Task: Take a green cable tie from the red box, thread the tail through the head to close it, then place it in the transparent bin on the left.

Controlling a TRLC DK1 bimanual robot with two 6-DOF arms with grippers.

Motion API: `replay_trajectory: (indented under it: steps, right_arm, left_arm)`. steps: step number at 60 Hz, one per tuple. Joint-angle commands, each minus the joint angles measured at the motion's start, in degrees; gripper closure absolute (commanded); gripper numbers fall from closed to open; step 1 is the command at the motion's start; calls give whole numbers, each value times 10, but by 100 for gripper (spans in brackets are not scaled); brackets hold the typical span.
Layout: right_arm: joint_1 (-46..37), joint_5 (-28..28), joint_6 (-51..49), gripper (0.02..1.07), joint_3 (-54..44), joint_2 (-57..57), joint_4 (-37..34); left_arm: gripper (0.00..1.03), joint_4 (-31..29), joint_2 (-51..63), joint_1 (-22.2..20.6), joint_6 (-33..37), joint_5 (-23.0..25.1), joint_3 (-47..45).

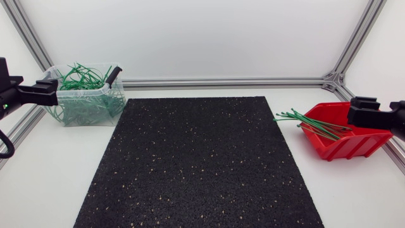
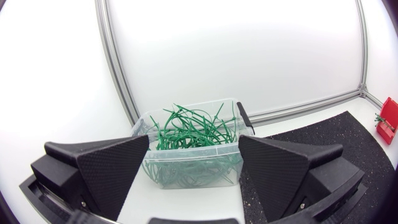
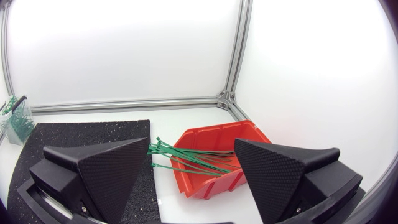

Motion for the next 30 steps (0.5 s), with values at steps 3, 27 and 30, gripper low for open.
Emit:
replay_trajectory:
  steps: [3, 27, 30]
  right_arm:
    - [-3, 1, -10, 7, -32, -47, 8]
    - [-17, -27, -26, 7, -137, -167, 61]
    - [-16, -36, -24, 7, -152, -179, 71]
  left_arm:
    - [3, 7, -41, 3, -10, 11, -46]
    - [3, 24, -145, -1, -47, 17, -159]
    - [3, 23, -166, -2, -54, 17, -171]
